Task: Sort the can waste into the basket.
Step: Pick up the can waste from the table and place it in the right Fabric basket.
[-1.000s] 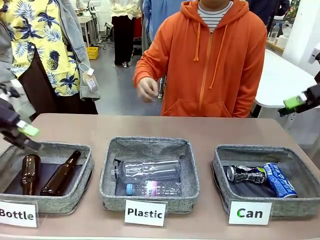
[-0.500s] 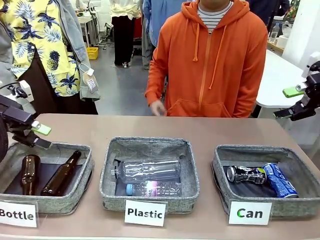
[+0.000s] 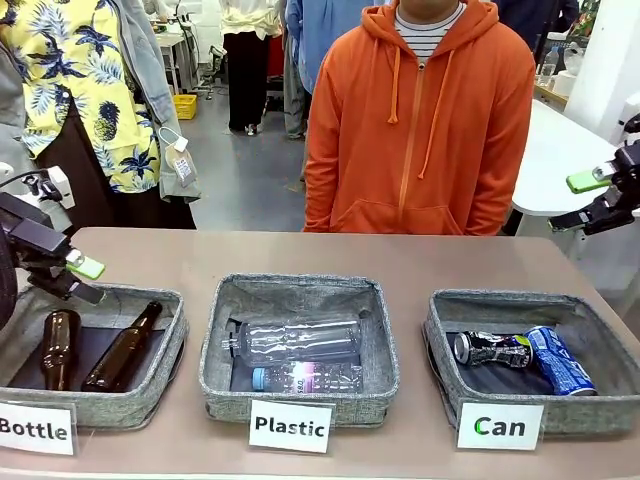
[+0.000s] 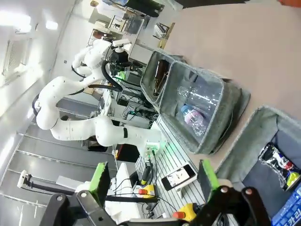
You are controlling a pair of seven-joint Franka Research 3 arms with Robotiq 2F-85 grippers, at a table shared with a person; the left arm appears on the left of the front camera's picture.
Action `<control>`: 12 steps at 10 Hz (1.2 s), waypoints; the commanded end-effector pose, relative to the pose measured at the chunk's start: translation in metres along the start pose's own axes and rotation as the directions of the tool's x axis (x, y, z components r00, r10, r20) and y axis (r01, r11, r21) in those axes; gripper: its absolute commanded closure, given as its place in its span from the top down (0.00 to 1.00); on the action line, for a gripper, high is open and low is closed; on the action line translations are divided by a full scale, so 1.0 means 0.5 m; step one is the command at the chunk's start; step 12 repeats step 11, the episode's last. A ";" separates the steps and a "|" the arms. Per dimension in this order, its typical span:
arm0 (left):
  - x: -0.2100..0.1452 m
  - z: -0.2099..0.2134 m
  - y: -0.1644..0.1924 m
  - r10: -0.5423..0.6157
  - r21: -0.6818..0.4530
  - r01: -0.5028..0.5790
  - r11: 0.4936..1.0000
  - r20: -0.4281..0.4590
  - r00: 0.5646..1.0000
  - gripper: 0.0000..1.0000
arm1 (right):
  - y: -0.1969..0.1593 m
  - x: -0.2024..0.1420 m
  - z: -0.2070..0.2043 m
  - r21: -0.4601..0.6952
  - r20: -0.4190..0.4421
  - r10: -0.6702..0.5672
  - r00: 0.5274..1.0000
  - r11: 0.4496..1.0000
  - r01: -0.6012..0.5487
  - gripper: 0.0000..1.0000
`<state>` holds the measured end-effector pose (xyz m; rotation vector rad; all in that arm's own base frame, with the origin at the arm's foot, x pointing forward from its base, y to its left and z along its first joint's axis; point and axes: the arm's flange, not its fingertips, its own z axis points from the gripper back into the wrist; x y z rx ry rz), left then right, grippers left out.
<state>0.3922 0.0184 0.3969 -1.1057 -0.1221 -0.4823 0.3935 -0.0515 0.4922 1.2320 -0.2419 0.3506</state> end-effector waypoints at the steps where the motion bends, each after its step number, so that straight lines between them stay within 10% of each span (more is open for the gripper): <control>1: -0.002 0.001 -0.001 0.001 0.002 -0.001 1.000 -0.008 1.000 1.00 | -0.004 -0.004 0.001 -0.019 -0.004 0.014 1.000 1.000 -0.014 1.00; 12: -0.002 0.001 -0.001 0.001 0.002 -0.001 1.000 -0.008 1.000 1.00 | -0.004 -0.004 0.001 -0.019 -0.004 0.014 1.000 1.000 -0.014 1.00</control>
